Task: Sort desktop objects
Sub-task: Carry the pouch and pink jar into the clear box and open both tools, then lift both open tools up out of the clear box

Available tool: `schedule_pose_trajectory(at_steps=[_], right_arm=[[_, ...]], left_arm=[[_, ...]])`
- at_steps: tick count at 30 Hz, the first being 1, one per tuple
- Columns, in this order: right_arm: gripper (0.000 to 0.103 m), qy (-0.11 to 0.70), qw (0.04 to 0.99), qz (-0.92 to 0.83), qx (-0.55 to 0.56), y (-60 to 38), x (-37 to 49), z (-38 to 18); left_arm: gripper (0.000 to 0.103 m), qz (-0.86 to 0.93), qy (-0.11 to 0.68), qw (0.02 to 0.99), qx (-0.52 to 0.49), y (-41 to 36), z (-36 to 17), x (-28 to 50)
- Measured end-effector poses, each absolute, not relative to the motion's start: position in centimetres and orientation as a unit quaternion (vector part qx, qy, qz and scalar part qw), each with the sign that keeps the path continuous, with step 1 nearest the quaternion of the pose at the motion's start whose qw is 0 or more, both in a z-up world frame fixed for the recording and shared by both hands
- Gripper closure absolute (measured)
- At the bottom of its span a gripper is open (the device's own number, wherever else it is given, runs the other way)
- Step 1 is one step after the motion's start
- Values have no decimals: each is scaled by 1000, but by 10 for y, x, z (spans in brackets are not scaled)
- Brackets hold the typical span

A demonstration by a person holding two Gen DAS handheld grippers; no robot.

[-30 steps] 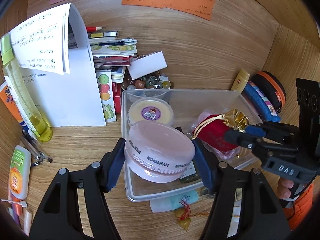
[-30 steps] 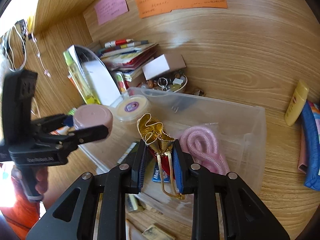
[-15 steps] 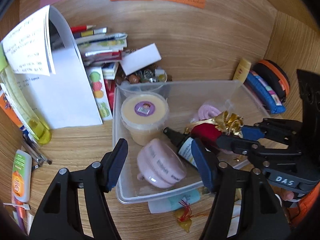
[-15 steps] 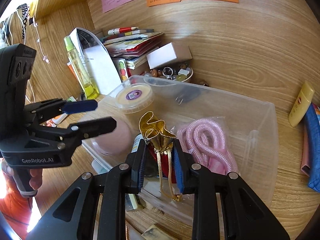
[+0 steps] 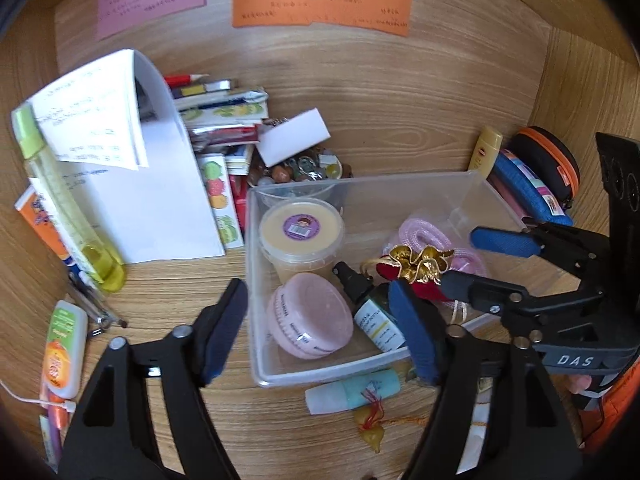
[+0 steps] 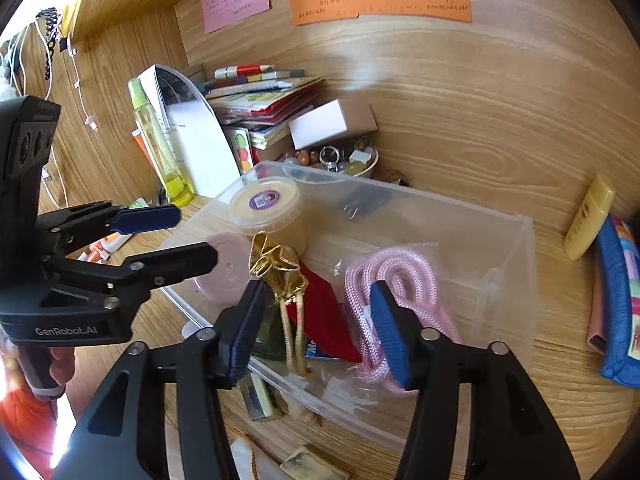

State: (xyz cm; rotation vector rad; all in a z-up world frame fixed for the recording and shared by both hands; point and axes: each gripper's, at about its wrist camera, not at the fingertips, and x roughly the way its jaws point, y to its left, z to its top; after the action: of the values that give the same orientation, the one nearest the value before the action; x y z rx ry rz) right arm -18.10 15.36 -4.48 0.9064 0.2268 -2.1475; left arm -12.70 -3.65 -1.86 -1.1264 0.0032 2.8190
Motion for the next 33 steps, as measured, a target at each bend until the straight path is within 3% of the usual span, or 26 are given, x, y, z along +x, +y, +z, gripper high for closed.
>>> schedule_pose_trajectory(at_steps=[3,7,33], right_arm=[[35,90,380,-853,346,156,-177,-38],[23,87,376,-857,342,157,-170,-29],[16,85,341,-882,315,216,-88,-14]], left_arm=[[11,928,-8,49,-369,-42,-16,-119],[9,927,-17,43,-371,-46,-14,-109],[5,920,-59,47,-384,-45,-27,-37]])
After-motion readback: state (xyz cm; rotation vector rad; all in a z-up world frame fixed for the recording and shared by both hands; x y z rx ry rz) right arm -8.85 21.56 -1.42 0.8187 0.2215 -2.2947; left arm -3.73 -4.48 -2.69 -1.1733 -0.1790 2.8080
